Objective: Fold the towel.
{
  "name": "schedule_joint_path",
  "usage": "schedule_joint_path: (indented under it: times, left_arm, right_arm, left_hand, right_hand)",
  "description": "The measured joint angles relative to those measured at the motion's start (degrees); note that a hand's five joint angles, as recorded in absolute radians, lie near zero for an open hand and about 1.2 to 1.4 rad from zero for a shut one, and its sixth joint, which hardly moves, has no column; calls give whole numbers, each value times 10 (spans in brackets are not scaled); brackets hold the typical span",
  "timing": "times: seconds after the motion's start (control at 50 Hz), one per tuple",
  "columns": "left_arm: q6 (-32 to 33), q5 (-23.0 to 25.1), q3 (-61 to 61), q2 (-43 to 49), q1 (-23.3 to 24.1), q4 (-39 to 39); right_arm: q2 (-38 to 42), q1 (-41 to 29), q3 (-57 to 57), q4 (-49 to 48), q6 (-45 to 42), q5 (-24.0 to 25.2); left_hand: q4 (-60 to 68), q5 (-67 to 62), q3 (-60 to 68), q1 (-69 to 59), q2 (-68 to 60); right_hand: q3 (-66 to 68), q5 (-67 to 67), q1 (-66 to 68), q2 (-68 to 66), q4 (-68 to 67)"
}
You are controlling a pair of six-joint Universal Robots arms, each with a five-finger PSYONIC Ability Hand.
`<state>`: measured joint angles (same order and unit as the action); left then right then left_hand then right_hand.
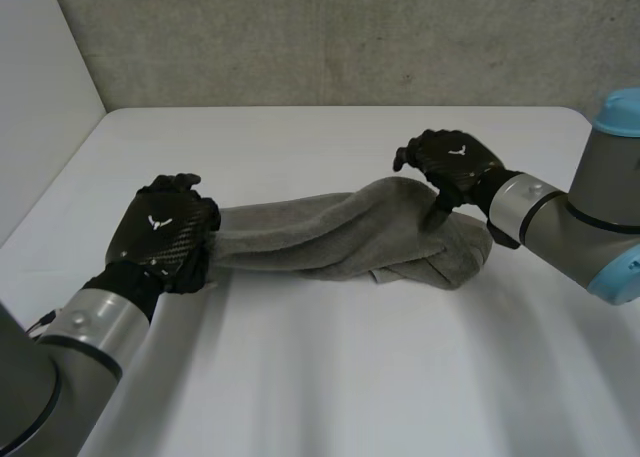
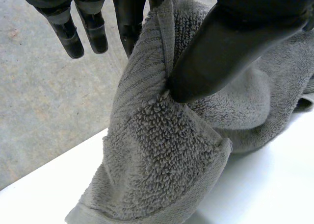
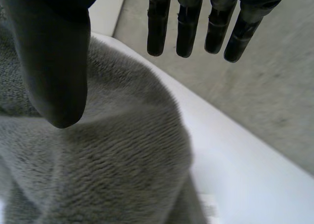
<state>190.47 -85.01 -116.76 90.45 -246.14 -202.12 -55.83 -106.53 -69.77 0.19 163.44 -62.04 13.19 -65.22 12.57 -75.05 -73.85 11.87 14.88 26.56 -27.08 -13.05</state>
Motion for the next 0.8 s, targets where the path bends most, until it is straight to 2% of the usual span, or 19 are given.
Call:
schedule_joint_path:
  times: [0.16, 0.46, 0.5, 0.56, 0.68, 0.8]
  left_arm:
    - [5, -1, -34, -50, 5, 16]
    - [5, 0, -62, -95, 19, 35]
    - [5, 0, -62, -100, 18, 36]
    - [5, 0, -61, -107, 13, 37]
    - [7, 4, -56, -115, -3, 37]
    - [14, 31, -51, -105, -32, 34]
  right_arm:
    - [67, 0, 83, 51, 52, 40]
    - [132, 1, 163, 94, 69, 43]
    - [138, 1, 163, 102, 69, 45]
    - [142, 1, 160, 117, 68, 47]
    - [88, 8, 126, 120, 66, 49]
    - [-42, 25, 20, 71, 64, 49]
  left_hand:
    - [0, 0, 0, 0, 0]
    - [0, 0, 0, 0, 0]
    - [0, 0, 0, 0, 0]
    - [0, 0, 0, 0, 0]
    - [0, 0, 0, 0, 0]
    - [0, 0, 0, 0, 0]
  right_hand:
    - [0, 0, 0, 0, 0]
    - [0, 2, 0, 0, 0]
    - [0, 40, 25, -22, 0]
    - [0, 181, 161, -160, 0]
    - [0, 461, 446, -434, 0]
    - [0, 494, 476, -449, 0]
